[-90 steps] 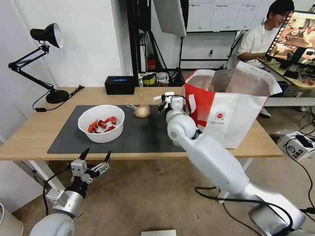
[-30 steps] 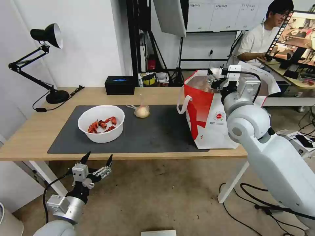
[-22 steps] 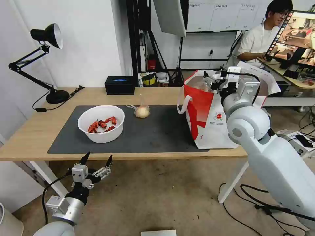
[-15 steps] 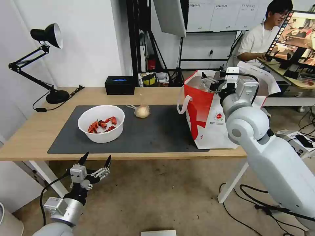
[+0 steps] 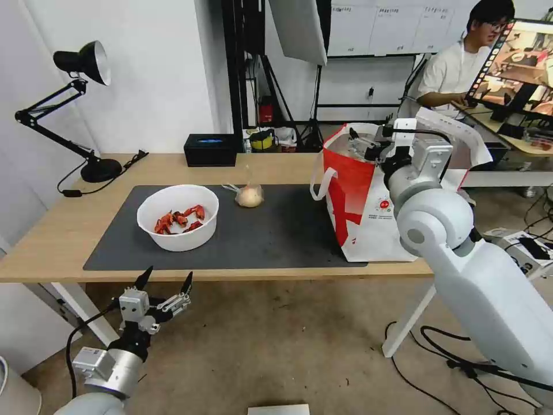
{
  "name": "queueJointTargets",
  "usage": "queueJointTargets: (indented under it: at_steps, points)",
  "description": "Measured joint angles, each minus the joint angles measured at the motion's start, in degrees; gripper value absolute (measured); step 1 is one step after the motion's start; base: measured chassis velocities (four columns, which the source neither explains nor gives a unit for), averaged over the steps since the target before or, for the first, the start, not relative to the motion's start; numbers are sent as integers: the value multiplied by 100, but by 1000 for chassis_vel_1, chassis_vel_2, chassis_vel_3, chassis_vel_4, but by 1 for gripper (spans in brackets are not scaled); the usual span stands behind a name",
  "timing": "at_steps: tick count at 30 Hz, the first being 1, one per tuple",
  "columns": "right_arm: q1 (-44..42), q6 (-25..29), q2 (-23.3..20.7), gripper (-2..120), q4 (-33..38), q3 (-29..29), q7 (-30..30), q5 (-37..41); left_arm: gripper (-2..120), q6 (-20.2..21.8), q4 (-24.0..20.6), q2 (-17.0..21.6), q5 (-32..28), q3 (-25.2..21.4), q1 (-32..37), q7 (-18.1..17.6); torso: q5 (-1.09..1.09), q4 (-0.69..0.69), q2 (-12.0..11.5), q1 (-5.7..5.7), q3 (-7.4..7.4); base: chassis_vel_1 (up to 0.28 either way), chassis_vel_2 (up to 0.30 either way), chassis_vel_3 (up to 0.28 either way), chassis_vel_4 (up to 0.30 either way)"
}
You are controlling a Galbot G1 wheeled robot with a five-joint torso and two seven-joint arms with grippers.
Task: Pick up the trash from the table and place it into the takeout bag.
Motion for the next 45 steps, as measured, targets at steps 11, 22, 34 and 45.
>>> queueJointTargets:
  at_steps: [11,22,34,45]
  points:
    - [-1000,193,-432,100,738,-4,-1322,50,100,-12,-56,17,-43,-73,14,-1,0,-1,0,0,0,0,0,0,0]
    - [-3076,535,-713,100,1408,394,-1747,-955,100,-76,-74,-6,-50,-85,26,6,0,-1,0,0,-1,0,0,0,0]
    - [-4997,1808,-54,100,1064,566,-1712,-2531,100,-153,-96,-58,-14,-115,150,28,1,-1,0,0,-1,0,0,0,0]
    - [-5418,2361,183,100,471,444,-1299,-3119,100,-177,60,-92,28,-110,144,180,0,0,0,0,0,0,0,0,0]
